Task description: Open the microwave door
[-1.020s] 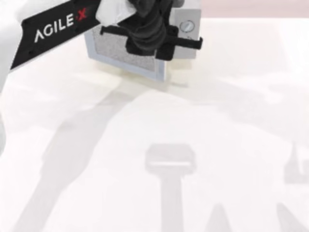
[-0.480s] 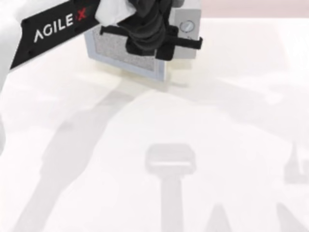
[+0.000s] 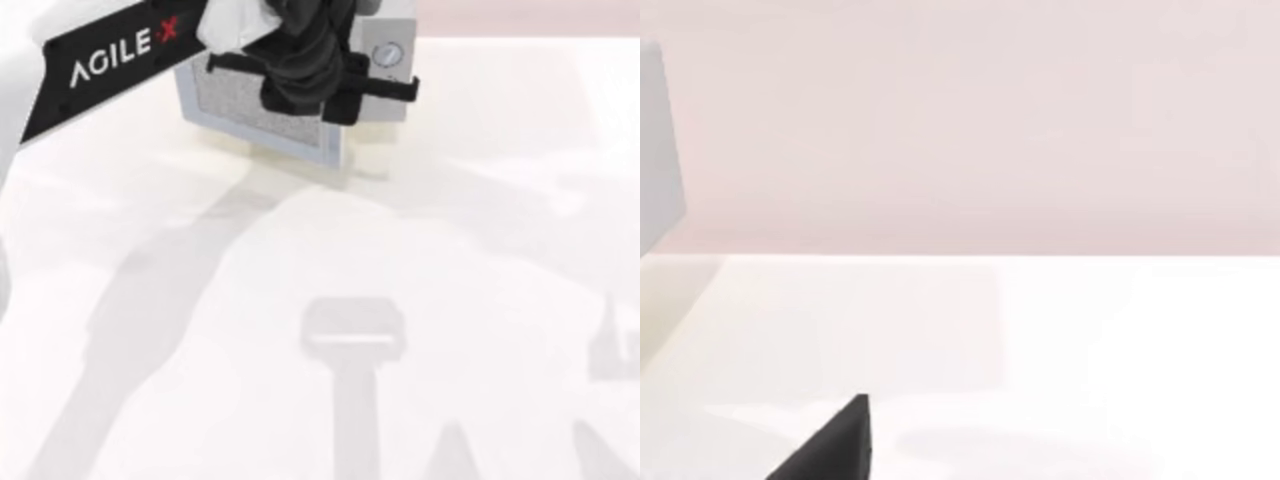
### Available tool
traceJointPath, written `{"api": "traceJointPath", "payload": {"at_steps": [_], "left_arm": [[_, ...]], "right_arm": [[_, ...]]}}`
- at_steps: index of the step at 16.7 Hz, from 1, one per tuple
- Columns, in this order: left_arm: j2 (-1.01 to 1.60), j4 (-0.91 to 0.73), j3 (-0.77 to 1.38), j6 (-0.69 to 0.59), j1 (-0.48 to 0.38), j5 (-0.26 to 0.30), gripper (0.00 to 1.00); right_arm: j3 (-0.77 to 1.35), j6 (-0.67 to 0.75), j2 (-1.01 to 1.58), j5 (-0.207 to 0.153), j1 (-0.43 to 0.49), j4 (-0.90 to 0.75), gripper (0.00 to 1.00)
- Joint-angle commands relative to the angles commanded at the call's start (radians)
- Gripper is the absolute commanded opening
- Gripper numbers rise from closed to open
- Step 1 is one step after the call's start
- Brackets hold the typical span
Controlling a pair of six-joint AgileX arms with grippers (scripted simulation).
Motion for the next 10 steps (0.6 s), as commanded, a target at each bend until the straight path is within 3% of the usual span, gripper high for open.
{"api": "traceJointPath", "payload": {"at_steps": [10], "left_arm": [[-0.090,0.060,-0.135,0.111,0.023,0.063,0.00]], "right_arm": [[0.000,0.000,0.000,0.000,0.000,0.000,1.00]]}}
